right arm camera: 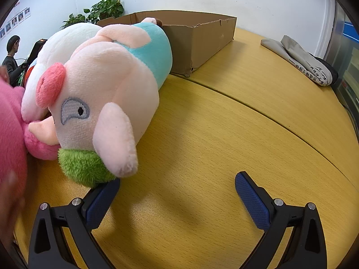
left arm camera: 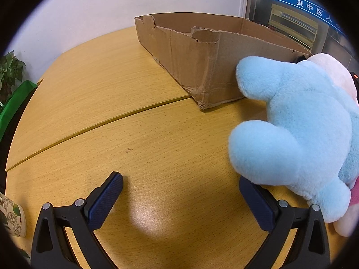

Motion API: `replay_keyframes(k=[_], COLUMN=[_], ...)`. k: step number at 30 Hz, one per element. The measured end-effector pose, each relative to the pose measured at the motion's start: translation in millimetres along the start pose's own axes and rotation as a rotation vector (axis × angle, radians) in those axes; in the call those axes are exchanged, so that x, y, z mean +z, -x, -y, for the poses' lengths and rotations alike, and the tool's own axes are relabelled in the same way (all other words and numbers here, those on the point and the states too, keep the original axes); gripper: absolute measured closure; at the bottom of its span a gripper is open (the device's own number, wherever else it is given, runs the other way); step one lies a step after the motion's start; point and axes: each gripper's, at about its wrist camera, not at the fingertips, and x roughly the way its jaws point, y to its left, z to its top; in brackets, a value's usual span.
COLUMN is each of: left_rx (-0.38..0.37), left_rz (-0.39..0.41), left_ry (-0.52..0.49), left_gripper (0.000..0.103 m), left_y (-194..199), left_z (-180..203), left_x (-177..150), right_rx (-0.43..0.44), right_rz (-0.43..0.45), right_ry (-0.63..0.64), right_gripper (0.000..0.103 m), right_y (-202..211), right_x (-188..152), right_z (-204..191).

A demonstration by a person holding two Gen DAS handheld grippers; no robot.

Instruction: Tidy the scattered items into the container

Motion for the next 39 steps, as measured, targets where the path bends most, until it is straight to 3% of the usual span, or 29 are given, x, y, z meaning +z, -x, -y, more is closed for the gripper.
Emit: replay_keyframes(k=[6, 10, 17, 27, 39], left_rx=[-0.001, -0.001, -0.003, -0.002, -0.003], left_rz=[0.000, 0.000, -0.001, 0.000, -0.001], left_ry=[-0.001, -0.003, -0.004, -0.003, -0.004], left_gripper=[0.000, 0.000, 0.000, 0.000, 0.000], left_y=[18.7, 15.5, 51.9, 39.6, 46.4], left_z=[-9.1, -4.1, -43.1, -29.2, -37.5], left_x=[-19.9, -16.6, -70.2, -53.3, -61.2], right_rx=[0.000, 0.000, 0.000, 0.000, -0.002], right_rz=[0.000, 0.000, 0.000, 0.000, 0.000], right_ry=[0.000, 0.000, 0.000, 0.000, 0.000], right_gripper=[0.000, 0.000, 0.000, 0.000, 0.000], right_y=[0.2, 0.4, 0.2, 0.4, 1.6], right_x=[-0.1, -0.3, -0.1, -0.3, 0.1], right_z=[-0.7, -1.2, -0.7, -1.5, -2.5])
